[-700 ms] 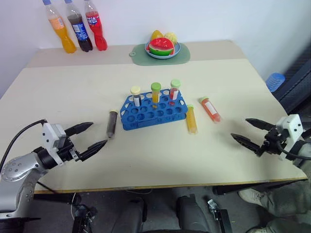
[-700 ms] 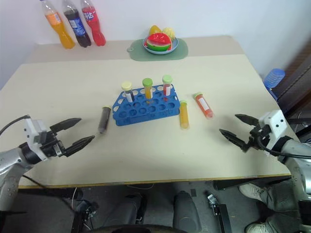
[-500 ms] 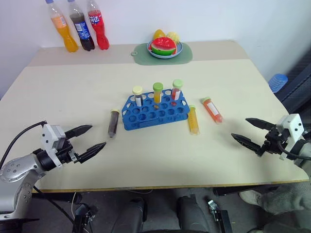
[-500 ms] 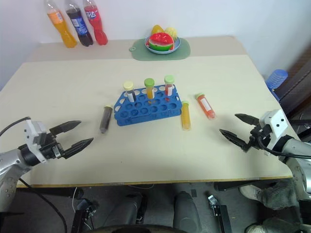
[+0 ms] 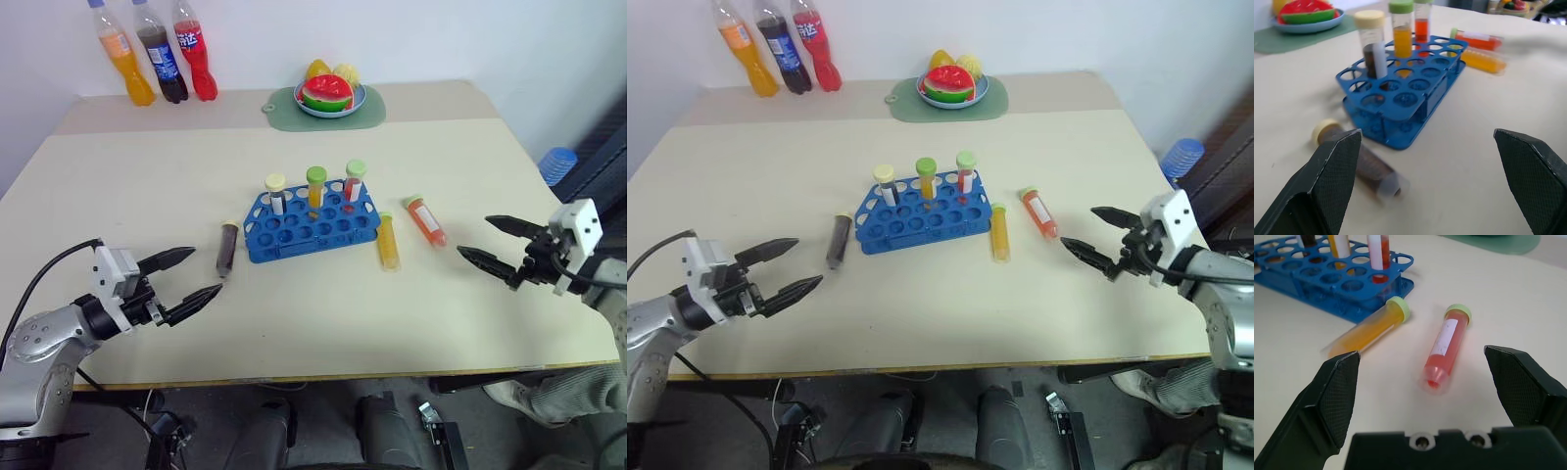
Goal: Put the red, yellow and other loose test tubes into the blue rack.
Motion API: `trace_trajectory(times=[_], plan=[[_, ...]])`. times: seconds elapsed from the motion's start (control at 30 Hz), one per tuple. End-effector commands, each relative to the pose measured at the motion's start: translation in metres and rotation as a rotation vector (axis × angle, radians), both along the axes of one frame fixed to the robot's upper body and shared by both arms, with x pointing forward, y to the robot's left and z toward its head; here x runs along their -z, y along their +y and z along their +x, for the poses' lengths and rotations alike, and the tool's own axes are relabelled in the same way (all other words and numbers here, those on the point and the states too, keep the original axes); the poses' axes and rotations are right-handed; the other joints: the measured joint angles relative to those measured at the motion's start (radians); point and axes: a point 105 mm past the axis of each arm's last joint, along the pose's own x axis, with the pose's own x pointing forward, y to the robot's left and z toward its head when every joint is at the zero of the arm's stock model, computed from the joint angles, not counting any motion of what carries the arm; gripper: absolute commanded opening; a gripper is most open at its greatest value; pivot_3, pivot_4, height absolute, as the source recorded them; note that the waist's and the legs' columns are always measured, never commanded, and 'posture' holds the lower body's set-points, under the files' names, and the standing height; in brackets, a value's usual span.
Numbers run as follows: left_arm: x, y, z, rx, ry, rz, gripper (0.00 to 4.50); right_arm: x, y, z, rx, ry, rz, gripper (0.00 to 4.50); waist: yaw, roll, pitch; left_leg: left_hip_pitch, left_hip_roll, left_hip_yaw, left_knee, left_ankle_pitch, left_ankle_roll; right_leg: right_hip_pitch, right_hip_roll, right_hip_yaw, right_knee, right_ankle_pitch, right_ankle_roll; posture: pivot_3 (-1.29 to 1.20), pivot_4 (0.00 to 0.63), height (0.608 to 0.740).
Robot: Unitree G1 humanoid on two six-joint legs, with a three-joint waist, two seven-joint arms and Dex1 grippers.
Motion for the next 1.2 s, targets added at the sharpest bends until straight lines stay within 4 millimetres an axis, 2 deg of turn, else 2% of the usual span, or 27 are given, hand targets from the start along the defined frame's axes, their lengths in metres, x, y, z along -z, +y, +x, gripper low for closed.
trace_trajectory(times=[0.03, 0.13, 0.27, 0.47, 0.63, 0.83, 0.9, 0.97, 1.03, 1.1, 1.13, 1.2], plan=[[-0.008, -0.01, 0.002, 0.033, -0.057, 0.038, 4.5, -0.029, 0.01, 0.016, 0.027, -0.098, -0.098, 4.47, 0.0, 0.0, 0.0, 0.0, 0.0, 0.0, 0.0, 0.0, 0.0, 0.0, 0.0, 0.0, 0.0, 0.0, 0.0, 0.0, 0.15, 0.74], [-0.009, -0.018, 0.002, 0.064, -0.059, 0.053, 4.5, -0.033, 0.025, 0.025, -0.017, 0.057, -0.044, 4.47, -0.003, 0.001, 0.001, -0.001, 0.0, 0.0, 0.0, 0.0, 0.0, -0.001, 0.0, 0.0, 0.0, 0.0, 0.0, 0.0, 0.15, 0.74], [-0.006, -0.022, 0.002, 0.088, -0.06, 0.084, 4.5, -0.025, 0.029, 0.049, 0.081, 0.246, -0.042, 4.47, -0.002, 0.001, 0.001, -0.002, 0.0, 0.0, 0.0, 0.0, 0.0, -0.002, 0.0, 0.0, -0.001, 0.0, -0.001, 0.0, 0.15, 0.74], [-0.005, -0.028, 0.001, 0.106, -0.055, 0.085, 4.5, -0.027, 0.046, 0.082, 0.172, 0.474, 0.036, 4.47, -0.004, 0.002, 0.002, -0.003, 0.0, 0.001, -0.001, 0.0, 0.0, -0.004, 0.0, 0.0, -0.001, 0.001, -0.001, 0.0, 0.15, 0.74], [-0.005, -0.032, -0.003, 0.106, -0.057, 0.081, 4.5, -0.011, 0.049, 0.099, 0.228, 0.563, 0.001, 4.47, -0.002, 0.002, 0.002, -0.004, 0.0, 0.001, -0.004, 0.0, -0.001, -0.006, 0.0, 0.0, -0.002, 0.002, -0.001, 0.0, 0.15, 0.74], [-0.006, -0.033, -0.012, 0.083, -0.048, 0.072, 4.5, 0.013, 0.045, 0.109, 0.277, 0.605, -0.117, 4.47, -0.009, 0.002, 0.002, -0.006, 0.0, 0.003, -0.01, 0.003, -0.005, -0.014, 0.0, 0.001, 0.0, 0.002, -0.001, 0.0, 0.15, 0.74], [-0.005, -0.032, -0.014, 0.072, -0.042, 0.07, 4.5, 0.016, 0.046, 0.112, 0.263, 0.595, -0.155, 3.93, -0.011, 0.002, 0.002, -0.006, 0.0, 0.003, -0.011, 0.004, -0.007, -0.015, 0.0, 0.001, 0.001, 0.003, -0.002, 0.0, 0.15, 0.74], [-0.004, -0.031, -0.017, 0.057, -0.041, 0.075, 4.5, 0.019, 0.045, 0.114, 0.244, 0.576, -0.192, 3.1, -0.013, 0.002, 0.001, -0.006, 0.001, 0.004, -0.012, 0.004, -0.006, -0.016, 0.0, 0.001, 0.002, 0.003, -0.002, 0.0, 0.15, 0.74], [-0.004, -0.03, -0.019, 0.041, -0.035, 0.066, 4.5, 0.02, 0.043, 0.115, 0.229, 0.552, -0.214, 2.16, -0.014, 0.002, 0.001, -0.005, 0.001, 0.004, -0.012, 0.004, -0.007, -0.016, 0.0, 0.001, 0.003, 0.003, -0.002, 0.0, 0.15, 0.74], [-0.003, -0.029, -0.02, 0.031, -0.033, 0.064, 4.5, 0.018, 0.04, 0.116, 0.214, 0.535, -0.23, 1.04, -0.013, 0.002, 0.001, -0.005, 0.001, 0.005, -0.011, 0.004, -0.006, -0.016, 0.0, 0.001, 0.004, 0.003, -0.002, 0.0, 0.15, 0.74], [-0.003, -0.029, -0.02, 0.029, -0.034, 0.061, 4.5, 0.016, 0.036, 0.118, 0.219, 0.492, -0.252, 0.82, -0.013, 0.002, 0.001, -0.005, 0.001, 0.005, -0.011, 0.004, -0.006, -0.016, 0.0, 0.001, 0.004, 0.003, -0.002, 0.0, 0.15, 0.74], [-0.004, -0.03, -0.02, 0.026, -0.036, 0.052, 4.5, 0.01, 0.028, 0.121, 0.234, 0.426, -0.276, 0.82, -0.011, 0.002, 0.002, -0.005, 0.001, 0.005, -0.011, 0.004, -0.006, -0.016, 0.0, 0.001, 0.005, 0.003, -0.002, 0.0, 0.15, 0.74]])
